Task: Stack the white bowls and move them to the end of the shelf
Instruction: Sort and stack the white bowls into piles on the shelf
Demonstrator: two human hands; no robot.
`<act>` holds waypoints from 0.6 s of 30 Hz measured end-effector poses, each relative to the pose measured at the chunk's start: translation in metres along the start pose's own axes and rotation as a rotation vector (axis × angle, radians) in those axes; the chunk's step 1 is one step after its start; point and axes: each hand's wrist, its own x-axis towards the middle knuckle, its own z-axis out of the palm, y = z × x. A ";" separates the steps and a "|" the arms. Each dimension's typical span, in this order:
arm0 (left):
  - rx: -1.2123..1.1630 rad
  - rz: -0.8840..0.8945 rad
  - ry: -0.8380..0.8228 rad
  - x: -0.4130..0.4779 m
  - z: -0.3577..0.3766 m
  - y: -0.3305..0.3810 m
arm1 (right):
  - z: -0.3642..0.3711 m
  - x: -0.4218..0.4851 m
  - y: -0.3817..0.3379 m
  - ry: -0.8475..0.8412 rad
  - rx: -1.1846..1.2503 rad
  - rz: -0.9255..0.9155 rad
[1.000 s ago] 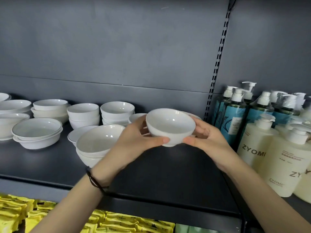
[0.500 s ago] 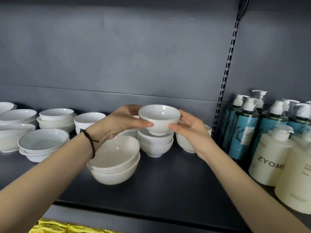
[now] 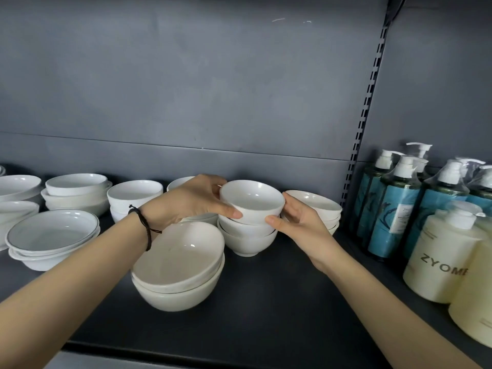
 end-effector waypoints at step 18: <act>0.331 0.002 0.059 -0.009 0.002 -0.009 | 0.000 -0.003 0.005 -0.001 -0.085 0.026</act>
